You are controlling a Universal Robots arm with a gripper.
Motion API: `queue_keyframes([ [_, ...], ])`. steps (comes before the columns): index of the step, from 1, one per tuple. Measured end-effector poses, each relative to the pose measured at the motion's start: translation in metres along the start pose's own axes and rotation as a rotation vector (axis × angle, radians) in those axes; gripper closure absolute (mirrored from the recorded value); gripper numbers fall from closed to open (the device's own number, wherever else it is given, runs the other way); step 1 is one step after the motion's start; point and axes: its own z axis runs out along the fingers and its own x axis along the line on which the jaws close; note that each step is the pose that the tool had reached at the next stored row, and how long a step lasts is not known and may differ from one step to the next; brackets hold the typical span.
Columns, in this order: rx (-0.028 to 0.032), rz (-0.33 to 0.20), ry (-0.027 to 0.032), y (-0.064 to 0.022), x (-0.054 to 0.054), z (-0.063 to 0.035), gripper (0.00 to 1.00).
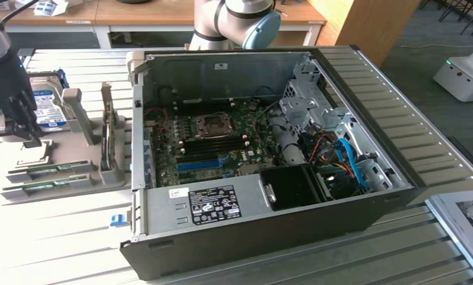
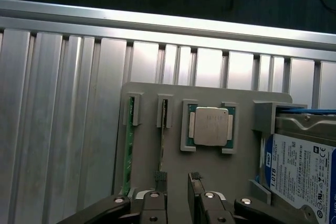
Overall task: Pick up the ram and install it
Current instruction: 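Pick up the ram and move it above insertion slot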
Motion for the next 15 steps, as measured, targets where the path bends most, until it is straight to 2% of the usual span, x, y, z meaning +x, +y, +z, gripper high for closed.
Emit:
queue_keyframes([
  [15, -0.0001, 0.0, 0.0, 0.0012, 0.017, -0.0004, 0.7],
])
